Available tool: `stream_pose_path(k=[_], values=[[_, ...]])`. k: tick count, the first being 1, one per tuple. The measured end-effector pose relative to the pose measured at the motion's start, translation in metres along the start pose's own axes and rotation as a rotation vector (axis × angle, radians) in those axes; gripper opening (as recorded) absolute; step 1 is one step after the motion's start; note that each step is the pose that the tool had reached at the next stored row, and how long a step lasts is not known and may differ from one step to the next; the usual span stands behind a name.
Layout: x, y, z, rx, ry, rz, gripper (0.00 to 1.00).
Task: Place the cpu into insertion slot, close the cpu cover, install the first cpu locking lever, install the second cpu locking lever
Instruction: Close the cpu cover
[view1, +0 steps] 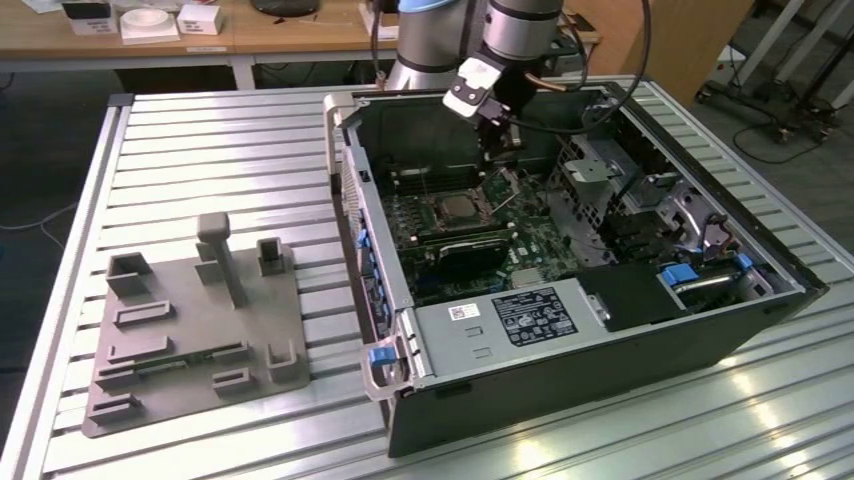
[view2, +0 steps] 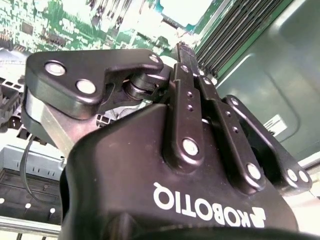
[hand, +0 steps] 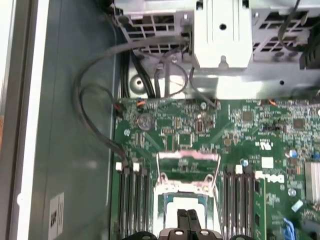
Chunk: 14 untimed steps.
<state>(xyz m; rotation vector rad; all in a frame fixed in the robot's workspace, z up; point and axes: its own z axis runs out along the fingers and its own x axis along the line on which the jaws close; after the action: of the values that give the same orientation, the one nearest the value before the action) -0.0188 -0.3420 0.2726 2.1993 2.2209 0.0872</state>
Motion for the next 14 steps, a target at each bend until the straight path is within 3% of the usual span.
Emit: stream_pose_path(k=[14], values=[[0.0002, 0.0277, 0.0016, 0.0001, 0.0, 0.0, 0.1]])
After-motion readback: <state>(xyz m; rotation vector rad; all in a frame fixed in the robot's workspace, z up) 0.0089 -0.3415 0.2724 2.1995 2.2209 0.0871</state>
